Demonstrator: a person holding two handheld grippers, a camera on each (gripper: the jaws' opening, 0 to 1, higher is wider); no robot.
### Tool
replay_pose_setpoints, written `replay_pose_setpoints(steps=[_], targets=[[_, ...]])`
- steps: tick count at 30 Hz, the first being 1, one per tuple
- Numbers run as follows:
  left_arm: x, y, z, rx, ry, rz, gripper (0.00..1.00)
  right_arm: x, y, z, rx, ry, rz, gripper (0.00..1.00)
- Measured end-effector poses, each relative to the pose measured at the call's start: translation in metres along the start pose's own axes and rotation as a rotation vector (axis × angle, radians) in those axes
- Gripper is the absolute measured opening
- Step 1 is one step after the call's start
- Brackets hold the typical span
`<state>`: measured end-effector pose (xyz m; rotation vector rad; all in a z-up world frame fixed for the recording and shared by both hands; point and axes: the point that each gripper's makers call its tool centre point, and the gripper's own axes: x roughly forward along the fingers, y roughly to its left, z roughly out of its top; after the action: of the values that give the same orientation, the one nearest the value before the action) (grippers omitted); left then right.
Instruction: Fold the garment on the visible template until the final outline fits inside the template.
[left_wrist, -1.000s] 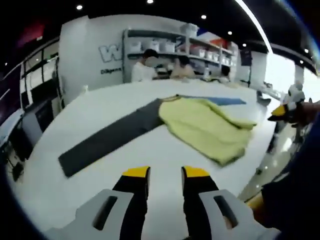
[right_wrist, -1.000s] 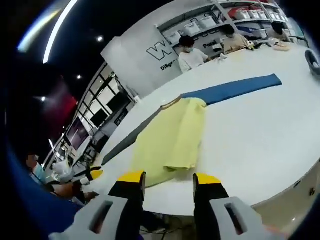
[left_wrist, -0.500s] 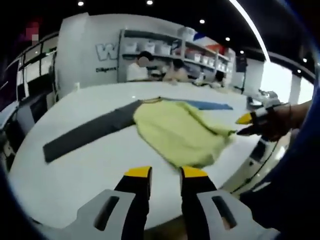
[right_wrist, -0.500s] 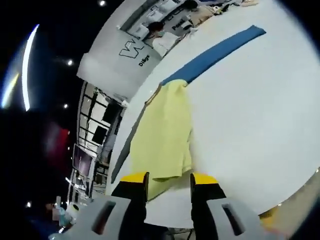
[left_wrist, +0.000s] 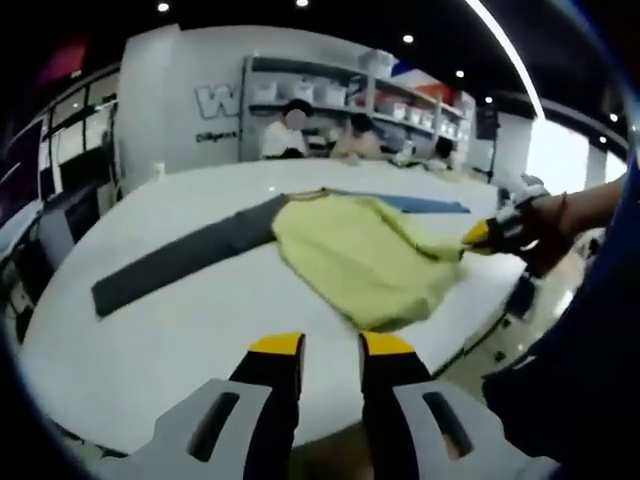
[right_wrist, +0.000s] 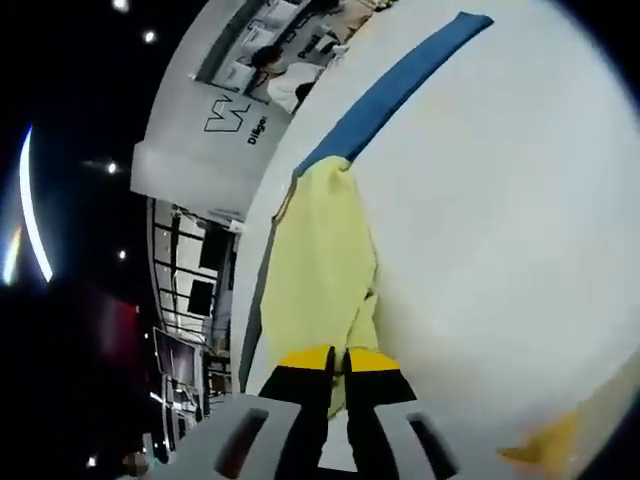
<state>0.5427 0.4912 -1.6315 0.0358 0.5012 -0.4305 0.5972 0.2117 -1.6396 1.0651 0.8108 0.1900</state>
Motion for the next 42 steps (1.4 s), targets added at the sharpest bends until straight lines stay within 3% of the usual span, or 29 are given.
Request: replay_pose_setpoints(steps=[6,10,12,15,17,20,23,24,25,27,29,30,31,34,35,36,38,39,41,42], targets=[[0.007,-0.007,0.004,0.021,0.002,-0.024,0.22,-0.024,-0.002,0.018,0.067,-0.051,0.007,0.00],[0.013,-0.013,0.002,0.039,0.006,-0.043,0.22,-0.034,-0.011,0.022,0.059,-0.053,-0.019,0.00],[0.016,-0.023,0.003,0.066,0.013,-0.057,0.25,-0.038,-0.017,0.026,0.089,-0.067,-0.033,0.00],[0.018,-0.033,0.007,0.098,0.012,-0.080,0.30,-0.043,-0.008,0.032,0.210,-0.106,0.012,0.00],[0.021,-0.045,0.012,0.123,0.000,-0.119,0.35,-0.043,-0.004,0.033,0.229,-0.110,0.027,0.00],[0.035,-0.077,0.027,0.220,-0.046,-0.186,0.45,-0.044,0.002,0.039,0.257,-0.123,0.048,0.00],[0.060,-0.122,0.038,0.335,-0.067,-0.276,0.60,-0.042,0.006,0.040,0.320,-0.132,0.060,0.00],[0.064,-0.128,0.039,0.355,-0.067,-0.283,0.63,-0.042,0.006,0.040,0.332,-0.136,0.060,0.00],[0.078,-0.149,0.043,0.448,-0.086,-0.304,0.66,-0.042,0.006,0.040,0.361,-0.140,0.062,0.00],[0.091,-0.172,0.047,0.547,-0.109,-0.335,0.67,-0.042,0.010,0.040,0.404,-0.150,0.072,0.00],[0.105,-0.189,0.048,0.663,-0.134,-0.316,0.65,-0.042,0.014,0.042,0.447,-0.161,0.085,0.00],[0.108,-0.192,0.049,0.685,-0.145,-0.312,0.63,-0.042,0.018,0.043,0.468,-0.171,0.093,0.00],[0.116,-0.198,0.053,0.758,-0.176,-0.269,0.61,-0.042,0.023,0.044,0.478,-0.175,0.103,0.00],[0.134,-0.201,0.051,0.986,-0.199,-0.154,0.49,-0.042,0.034,0.047,0.487,-0.172,0.129,0.00],[0.136,-0.201,0.047,1.020,-0.206,-0.156,0.45,-0.042,0.036,0.047,0.490,-0.171,0.134,0.00],[0.138,-0.196,0.041,1.058,-0.173,-0.134,0.41,-0.042,0.039,0.049,0.503,-0.169,0.147,0.00],[0.134,-0.185,0.045,1.063,-0.194,-0.087,0.30,-0.042,0.040,0.050,0.505,-0.169,0.150,0.00],[0.124,-0.166,0.042,1.017,-0.177,-0.053,0.27,-0.042,0.041,0.051,0.501,-0.167,0.153,0.00],[0.120,-0.157,0.040,1.011,-0.171,-0.042,0.23,-0.042,0.039,0.052,0.507,-0.166,0.153,0.00],[0.110,-0.136,0.035,1.021,-0.150,-0.007,0.22,-0.042,0.039,0.052,0.506,-0.166,0.154,0.00]])
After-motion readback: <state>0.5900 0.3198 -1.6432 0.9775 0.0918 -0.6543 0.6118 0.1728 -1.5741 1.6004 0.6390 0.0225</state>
